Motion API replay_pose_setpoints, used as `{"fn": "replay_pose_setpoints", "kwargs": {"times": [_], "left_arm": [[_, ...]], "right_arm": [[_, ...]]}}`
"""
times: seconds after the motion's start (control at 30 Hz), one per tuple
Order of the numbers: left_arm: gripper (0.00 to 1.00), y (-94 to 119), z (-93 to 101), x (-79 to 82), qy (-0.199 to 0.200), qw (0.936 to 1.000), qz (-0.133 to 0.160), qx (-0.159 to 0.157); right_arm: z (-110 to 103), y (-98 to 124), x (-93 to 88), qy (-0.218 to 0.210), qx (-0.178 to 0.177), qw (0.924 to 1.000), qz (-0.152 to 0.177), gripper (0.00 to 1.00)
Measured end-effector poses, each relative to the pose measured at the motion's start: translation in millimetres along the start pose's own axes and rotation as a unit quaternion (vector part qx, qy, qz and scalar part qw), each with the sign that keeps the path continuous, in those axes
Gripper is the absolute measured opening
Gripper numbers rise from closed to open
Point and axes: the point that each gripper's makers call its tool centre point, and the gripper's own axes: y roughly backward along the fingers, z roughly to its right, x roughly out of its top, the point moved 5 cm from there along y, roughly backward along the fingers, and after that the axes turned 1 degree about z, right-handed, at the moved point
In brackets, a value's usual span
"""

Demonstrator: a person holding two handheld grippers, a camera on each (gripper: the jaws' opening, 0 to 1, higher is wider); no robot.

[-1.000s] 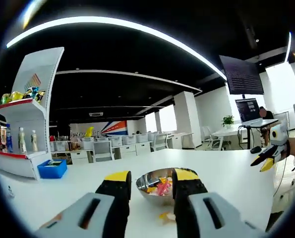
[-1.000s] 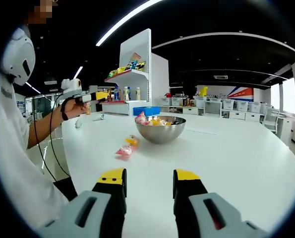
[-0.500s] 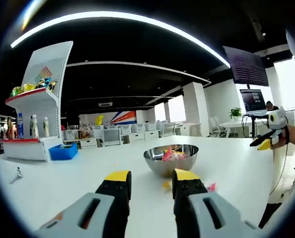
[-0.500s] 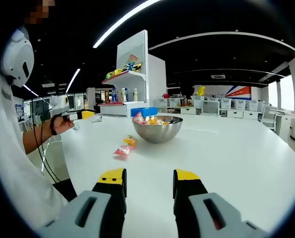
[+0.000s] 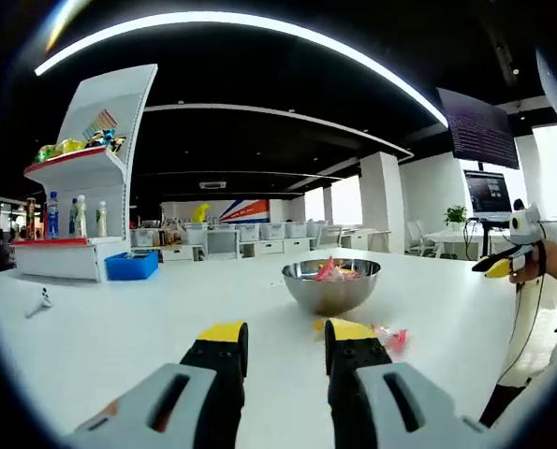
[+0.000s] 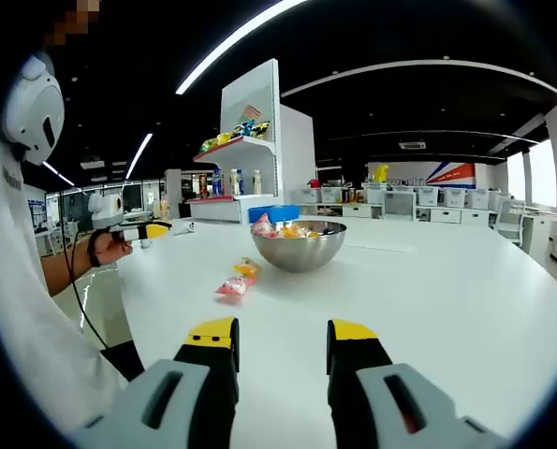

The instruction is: Pick up the marshmallows scattered on the table and place them into the bowl on the table

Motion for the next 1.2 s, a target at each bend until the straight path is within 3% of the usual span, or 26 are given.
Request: {"fn": "replay_pose_setpoints", "kwargs": {"times": [0.7, 1.03, 1.2], "left_arm": [[0.34, 6.7, -0.8, 2.3, -0.006, 1.0000, -0.003, 0.000], [0.34, -2.9, 8.4, 1.3, -0.025, 0.9986, -0.044, -0.018], [0.34, -13.7, 17.7, 1.9, -0.061, 0.9937, -0.074, -0.057]], "right_arm": [[-1.7, -4.7, 0.6, 0.000, 0.003, 1.0000, -0.001, 0.37], [-6.0, -2.2, 4.5, 0.007, 0.001, 1.0000, -0.003, 0.37], [-5.6, -0.7, 2.6, 0.006, -0.001, 1.0000, -0.005, 0.37]]}}
